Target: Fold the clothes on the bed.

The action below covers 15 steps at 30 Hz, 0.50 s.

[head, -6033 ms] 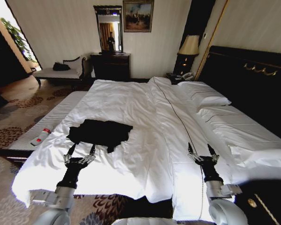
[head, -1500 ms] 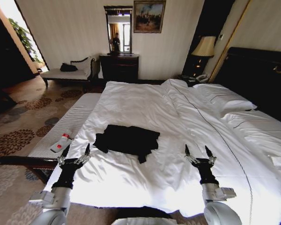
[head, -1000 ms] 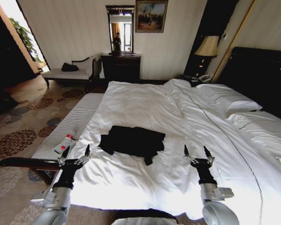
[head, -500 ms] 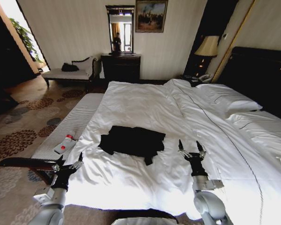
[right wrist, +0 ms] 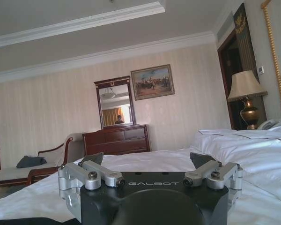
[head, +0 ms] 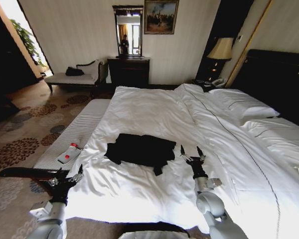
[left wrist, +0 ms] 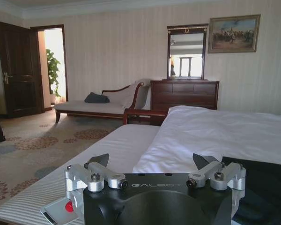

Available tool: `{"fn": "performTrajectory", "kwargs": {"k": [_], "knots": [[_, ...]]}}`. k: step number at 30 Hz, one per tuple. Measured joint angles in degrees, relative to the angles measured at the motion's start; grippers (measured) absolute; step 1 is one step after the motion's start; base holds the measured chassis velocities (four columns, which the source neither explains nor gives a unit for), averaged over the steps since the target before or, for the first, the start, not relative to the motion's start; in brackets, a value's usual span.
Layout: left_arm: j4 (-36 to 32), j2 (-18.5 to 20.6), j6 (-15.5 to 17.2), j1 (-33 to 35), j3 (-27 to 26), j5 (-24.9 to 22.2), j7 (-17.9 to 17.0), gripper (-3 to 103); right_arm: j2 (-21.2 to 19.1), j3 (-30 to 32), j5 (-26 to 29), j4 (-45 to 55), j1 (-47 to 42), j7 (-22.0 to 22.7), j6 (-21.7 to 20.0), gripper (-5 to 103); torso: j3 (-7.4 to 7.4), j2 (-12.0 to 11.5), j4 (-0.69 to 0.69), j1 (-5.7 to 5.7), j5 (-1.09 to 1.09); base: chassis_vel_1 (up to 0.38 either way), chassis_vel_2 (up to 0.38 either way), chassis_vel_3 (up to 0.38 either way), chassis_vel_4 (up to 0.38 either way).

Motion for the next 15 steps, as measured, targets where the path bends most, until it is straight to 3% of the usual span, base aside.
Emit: {"fn": "performTrajectory", "kwargs": {"k": [15], "knots": [[-1.2,-0.5,-0.3,0.2,0.6,0.6,0.1,100,0.6,0.3,-1.1,-0.2,-0.2,-0.9,1.6,100,0.00,0.0,0.01,0.00,-0.01,0.000,0.003,-0.001,-0.008]]}}
